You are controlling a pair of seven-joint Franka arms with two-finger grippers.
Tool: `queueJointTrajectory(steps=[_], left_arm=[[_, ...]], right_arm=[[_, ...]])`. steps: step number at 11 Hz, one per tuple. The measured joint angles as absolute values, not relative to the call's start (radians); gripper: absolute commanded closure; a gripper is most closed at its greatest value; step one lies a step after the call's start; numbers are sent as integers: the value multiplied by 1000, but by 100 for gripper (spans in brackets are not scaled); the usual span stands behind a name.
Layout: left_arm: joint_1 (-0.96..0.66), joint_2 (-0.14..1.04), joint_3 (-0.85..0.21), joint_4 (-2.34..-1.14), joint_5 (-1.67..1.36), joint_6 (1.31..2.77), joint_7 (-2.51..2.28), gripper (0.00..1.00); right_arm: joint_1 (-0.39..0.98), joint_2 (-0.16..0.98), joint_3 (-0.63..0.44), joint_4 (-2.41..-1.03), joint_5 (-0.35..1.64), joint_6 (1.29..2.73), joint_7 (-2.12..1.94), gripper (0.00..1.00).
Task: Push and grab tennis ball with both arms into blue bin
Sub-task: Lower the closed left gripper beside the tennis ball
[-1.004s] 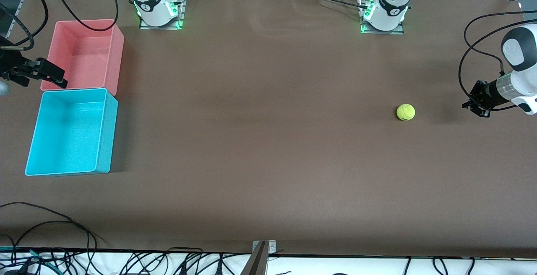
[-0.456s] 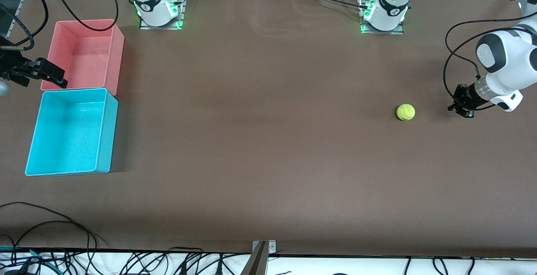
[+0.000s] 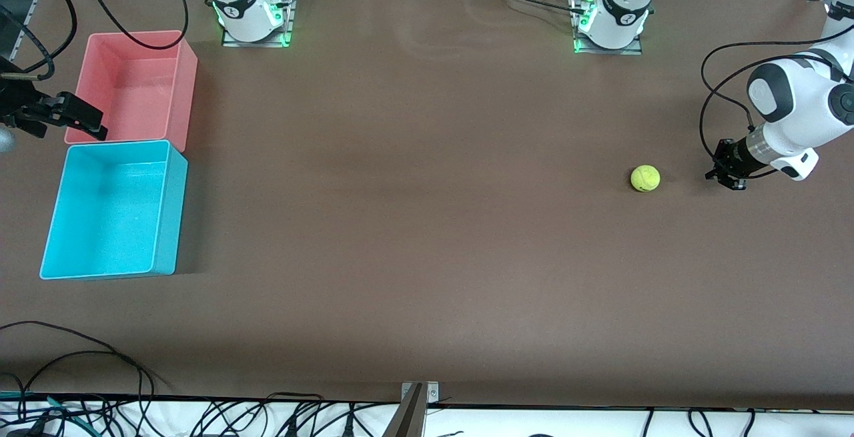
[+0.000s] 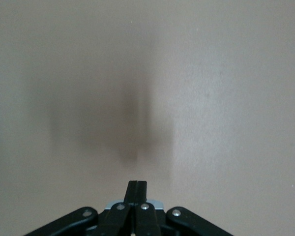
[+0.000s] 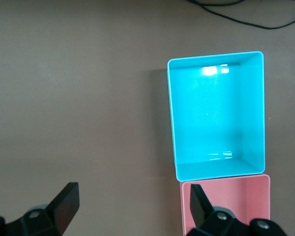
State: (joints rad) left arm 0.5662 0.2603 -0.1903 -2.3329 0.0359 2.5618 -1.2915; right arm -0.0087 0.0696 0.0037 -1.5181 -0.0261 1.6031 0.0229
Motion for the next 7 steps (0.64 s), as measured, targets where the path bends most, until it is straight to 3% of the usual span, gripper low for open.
queueJointTrajectory(steps=[7], left_arm=[[596, 309, -200, -2365, 36, 2655, -1296, 100]], right_arm=[[-9, 70, 4, -1518, -26, 1603, 23, 0]])
